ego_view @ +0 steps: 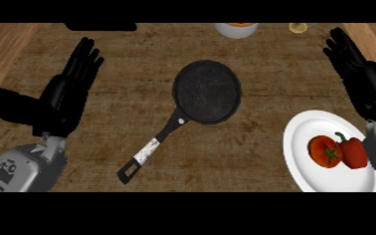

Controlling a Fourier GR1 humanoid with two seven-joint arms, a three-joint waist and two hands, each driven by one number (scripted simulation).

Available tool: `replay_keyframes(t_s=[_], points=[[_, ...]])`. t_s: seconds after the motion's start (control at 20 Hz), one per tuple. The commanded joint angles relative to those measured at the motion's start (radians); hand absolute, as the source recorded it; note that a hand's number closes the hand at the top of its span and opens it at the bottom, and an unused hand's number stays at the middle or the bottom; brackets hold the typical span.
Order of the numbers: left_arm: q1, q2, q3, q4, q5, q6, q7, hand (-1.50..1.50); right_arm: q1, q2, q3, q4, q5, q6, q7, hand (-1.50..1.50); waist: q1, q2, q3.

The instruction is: Pick the tomato from the plate and place it in the pan

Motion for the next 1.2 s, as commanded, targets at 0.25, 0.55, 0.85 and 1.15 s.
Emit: replay_keyframes(t_s=[0.25,0.55,0.85,1.15], points=[[0.240,0.167,-0.053,0.112,-0.203,0.003,-0.040,0.00,0.127,0.113,-0.283,-0.070,-0.188,-0.053,-0.283,-1.50,-0.047,-0.003,-0.005],[0.345,0.115,-0.083,0.112,-0.203,0.032,-0.067,0.00,0.502,0.109,-0.397,-0.010,-0.116,-0.194,-0.217,-1.50,-0.078,-0.005,-0.010],[0.315,0.123,-0.069,0.075,-0.218,0.016,-0.047,0.00,0.740,-0.041,-0.364,-0.066,0.082,-0.094,-0.300,-1.50,-0.048,0.001,-0.011],[0.290,0.096,-0.054,0.146,-0.231,-0.024,-0.074,0.00,0.755,-0.180,-0.346,-0.202,0.120,0.032,-0.154,-1.50,-0.036,0.006,-0.012]])
